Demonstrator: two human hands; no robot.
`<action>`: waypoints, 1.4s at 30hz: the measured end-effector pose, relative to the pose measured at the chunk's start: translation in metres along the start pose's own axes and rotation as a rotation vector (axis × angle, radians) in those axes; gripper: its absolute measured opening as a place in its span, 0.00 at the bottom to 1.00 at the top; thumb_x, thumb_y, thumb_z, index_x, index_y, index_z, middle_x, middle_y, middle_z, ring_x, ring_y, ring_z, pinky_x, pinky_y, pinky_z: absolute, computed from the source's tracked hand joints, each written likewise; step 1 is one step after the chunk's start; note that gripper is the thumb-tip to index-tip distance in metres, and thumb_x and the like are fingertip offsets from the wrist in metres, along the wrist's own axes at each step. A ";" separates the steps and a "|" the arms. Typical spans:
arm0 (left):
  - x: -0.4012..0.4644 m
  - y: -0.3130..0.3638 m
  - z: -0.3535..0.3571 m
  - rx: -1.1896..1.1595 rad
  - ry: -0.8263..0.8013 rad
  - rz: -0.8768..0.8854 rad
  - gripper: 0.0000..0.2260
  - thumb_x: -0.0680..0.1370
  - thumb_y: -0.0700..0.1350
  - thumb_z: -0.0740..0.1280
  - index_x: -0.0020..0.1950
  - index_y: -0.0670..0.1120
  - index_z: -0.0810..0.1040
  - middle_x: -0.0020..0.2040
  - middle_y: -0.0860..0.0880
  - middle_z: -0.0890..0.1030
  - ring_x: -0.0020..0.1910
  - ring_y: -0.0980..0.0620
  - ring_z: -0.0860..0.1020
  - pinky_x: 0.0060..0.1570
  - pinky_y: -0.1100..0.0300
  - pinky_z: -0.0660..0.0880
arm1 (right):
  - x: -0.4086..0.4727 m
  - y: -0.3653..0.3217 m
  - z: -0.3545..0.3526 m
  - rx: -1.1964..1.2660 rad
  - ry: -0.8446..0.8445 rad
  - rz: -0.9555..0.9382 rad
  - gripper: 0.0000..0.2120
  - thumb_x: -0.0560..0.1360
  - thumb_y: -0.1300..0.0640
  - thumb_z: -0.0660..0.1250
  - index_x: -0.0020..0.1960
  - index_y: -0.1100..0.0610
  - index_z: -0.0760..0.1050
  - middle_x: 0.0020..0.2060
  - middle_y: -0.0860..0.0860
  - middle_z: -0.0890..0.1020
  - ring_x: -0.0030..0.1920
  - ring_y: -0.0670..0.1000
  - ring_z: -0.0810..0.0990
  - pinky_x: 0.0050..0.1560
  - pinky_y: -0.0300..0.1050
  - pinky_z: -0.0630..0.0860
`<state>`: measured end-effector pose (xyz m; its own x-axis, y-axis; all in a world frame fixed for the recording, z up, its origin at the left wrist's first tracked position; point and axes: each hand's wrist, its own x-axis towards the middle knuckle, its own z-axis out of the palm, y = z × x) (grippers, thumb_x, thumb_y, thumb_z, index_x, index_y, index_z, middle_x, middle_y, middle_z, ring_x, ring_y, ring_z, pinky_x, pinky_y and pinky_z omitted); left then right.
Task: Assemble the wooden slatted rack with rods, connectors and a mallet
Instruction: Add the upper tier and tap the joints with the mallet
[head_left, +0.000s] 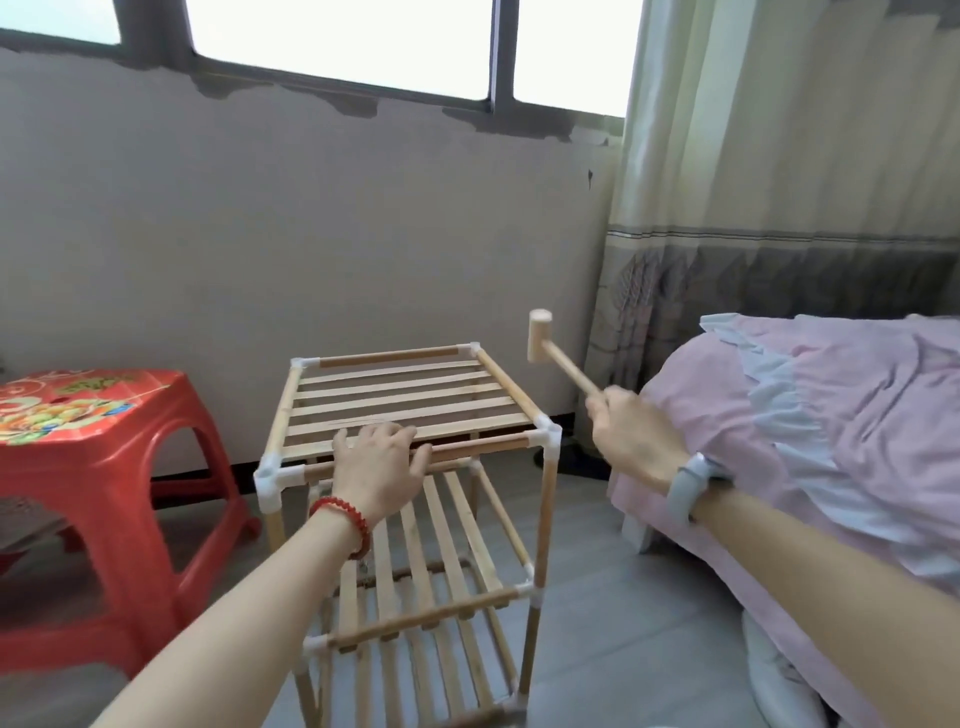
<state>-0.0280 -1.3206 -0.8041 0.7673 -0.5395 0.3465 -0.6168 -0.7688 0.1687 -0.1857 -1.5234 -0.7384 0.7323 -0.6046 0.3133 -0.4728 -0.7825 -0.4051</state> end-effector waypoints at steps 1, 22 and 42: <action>0.007 -0.001 -0.006 0.001 -0.001 -0.001 0.20 0.82 0.57 0.51 0.71 0.52 0.67 0.70 0.50 0.69 0.70 0.50 0.65 0.71 0.43 0.55 | 0.011 -0.008 -0.005 0.011 0.027 -0.006 0.15 0.82 0.51 0.50 0.54 0.58 0.71 0.51 0.58 0.78 0.52 0.62 0.76 0.47 0.51 0.70; 0.204 -0.014 0.072 0.046 -0.432 -0.042 0.26 0.80 0.63 0.42 0.77 0.59 0.47 0.79 0.51 0.42 0.77 0.45 0.41 0.70 0.34 0.39 | 0.258 -0.043 0.100 0.114 0.165 -0.010 0.15 0.83 0.52 0.49 0.58 0.61 0.68 0.53 0.62 0.78 0.54 0.64 0.76 0.46 0.51 0.66; 0.121 -0.105 -0.070 -0.315 0.015 -0.199 0.12 0.80 0.49 0.60 0.58 0.48 0.80 0.55 0.49 0.81 0.54 0.52 0.77 0.51 0.63 0.70 | 0.168 -0.136 0.084 0.181 -0.316 -0.314 0.13 0.79 0.52 0.56 0.46 0.57 0.76 0.33 0.50 0.76 0.37 0.53 0.77 0.41 0.45 0.72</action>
<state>0.1173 -1.2806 -0.7155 0.8766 -0.3828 0.2917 -0.4811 -0.7137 0.5091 0.0421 -1.5061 -0.7026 0.9523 -0.2466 0.1796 -0.1326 -0.8647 -0.4845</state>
